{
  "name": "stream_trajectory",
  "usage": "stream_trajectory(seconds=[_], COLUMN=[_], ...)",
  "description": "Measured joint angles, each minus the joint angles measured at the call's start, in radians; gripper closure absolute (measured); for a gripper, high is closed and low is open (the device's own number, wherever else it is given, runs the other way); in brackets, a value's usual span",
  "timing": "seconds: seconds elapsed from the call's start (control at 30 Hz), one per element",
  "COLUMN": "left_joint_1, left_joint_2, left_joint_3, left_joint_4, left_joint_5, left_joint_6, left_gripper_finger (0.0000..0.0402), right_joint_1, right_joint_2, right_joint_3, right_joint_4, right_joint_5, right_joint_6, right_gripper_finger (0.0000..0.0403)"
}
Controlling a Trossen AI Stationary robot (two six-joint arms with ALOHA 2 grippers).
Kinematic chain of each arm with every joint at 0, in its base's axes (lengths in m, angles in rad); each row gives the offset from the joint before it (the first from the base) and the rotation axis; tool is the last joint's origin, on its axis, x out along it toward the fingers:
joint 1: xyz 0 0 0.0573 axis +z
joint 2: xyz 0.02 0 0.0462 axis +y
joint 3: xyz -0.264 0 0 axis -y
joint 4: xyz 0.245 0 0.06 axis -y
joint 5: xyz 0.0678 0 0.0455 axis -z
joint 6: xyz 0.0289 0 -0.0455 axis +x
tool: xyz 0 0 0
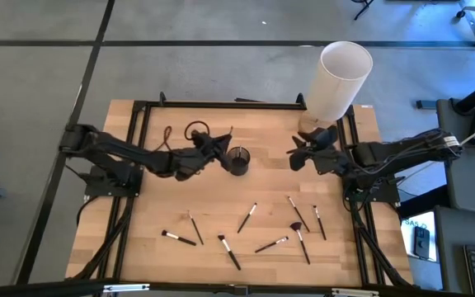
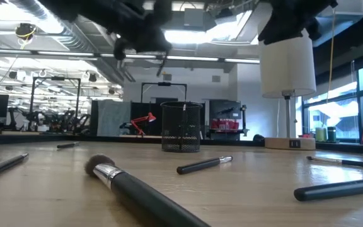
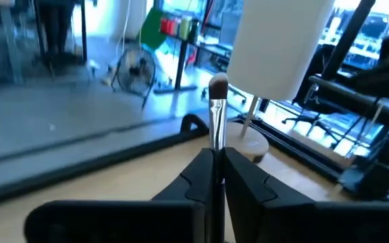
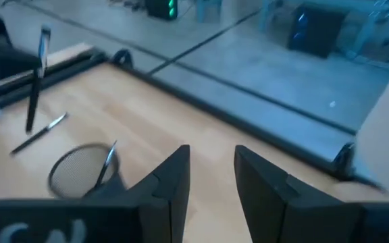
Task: Sort items
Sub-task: Put the eyeshadow brush into the organizer
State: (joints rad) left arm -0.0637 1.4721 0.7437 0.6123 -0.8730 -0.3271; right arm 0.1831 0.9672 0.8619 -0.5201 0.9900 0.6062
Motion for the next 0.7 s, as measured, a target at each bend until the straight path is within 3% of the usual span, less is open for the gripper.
stream_trajectory(seconds=[0.23,0.43,0.7], left_joint_1=[0.035,0.041,0.04], left_joint_2=[0.232,0.344,0.368], left_joint_3=[0.0,0.0,0.001], left_joint_4=[0.363,0.435,0.424], left_joint_5=[-0.013,-0.051,-0.058], left_joint_6=[0.13,0.084,-0.01], left_gripper_finger=[0.0376,0.0375,0.0362], right_joint_1=[-0.03,-0.03,-0.03], right_joint_2=[0.0,0.0,0.005], right_joint_3=[0.0,0.0,0.0], right_joint_4=[0.063,0.062,0.019], right_joint_5=[0.005,-0.032,-0.067], right_joint_6=[-0.076,-0.068,-0.038], right_gripper_finger=[0.0287,0.0287,0.0287])
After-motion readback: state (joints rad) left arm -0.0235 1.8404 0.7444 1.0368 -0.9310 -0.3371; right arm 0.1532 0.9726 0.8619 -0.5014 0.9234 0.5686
